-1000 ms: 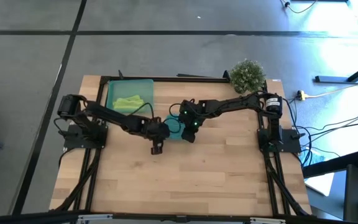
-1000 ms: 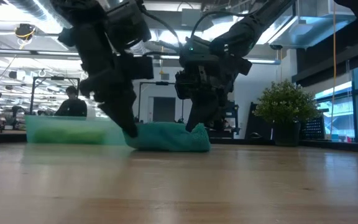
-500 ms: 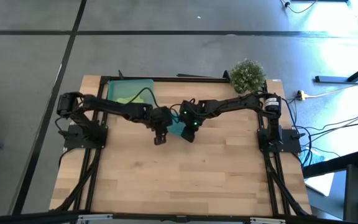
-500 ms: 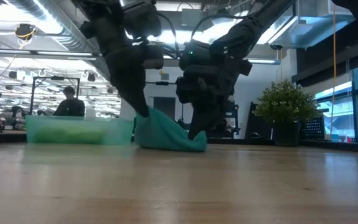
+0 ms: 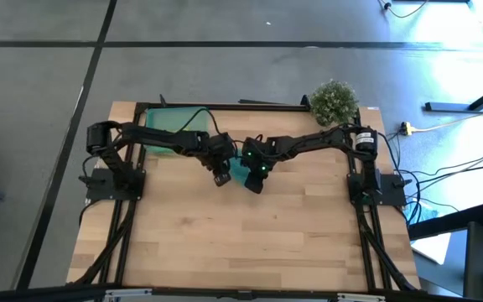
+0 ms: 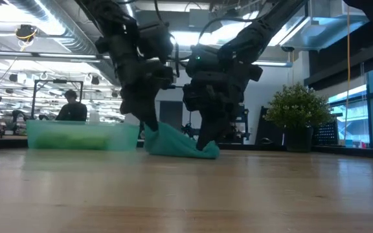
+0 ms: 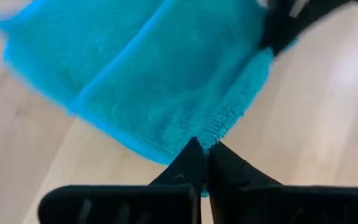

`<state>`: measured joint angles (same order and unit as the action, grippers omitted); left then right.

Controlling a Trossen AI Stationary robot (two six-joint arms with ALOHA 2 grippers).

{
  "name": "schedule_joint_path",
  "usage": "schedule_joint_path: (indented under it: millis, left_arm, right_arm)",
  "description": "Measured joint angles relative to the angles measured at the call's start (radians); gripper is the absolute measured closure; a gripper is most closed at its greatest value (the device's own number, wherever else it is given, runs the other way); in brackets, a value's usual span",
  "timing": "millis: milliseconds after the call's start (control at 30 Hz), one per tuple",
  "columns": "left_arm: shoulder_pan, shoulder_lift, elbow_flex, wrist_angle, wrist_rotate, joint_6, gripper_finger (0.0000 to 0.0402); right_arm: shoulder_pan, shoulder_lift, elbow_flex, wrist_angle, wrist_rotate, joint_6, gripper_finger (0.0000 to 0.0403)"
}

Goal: Roll microfiber towels into tight, uniform cylinder then place into a basket
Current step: Roll the blue microfiber cloth

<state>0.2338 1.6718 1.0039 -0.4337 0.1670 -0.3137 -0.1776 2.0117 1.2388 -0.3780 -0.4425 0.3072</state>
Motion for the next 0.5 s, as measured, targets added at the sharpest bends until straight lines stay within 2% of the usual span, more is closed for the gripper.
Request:
schedule_joint_path:
  millis: [267, 500]
  left_arm:
    - [0.028, 0.002, 0.000, 0.036, -0.051, -0.044, 0.0398]
    - [-0.025, 0.001, 0.001, -0.068, 0.066, -0.044, 0.0399]
  right_arm:
    - [0.008, -0.001, 0.002, 0.022, -0.015, -0.002, 0.0399]
    - [0.018, 0.000, 0.001, 0.021, -0.215, -0.051, 0.0400]
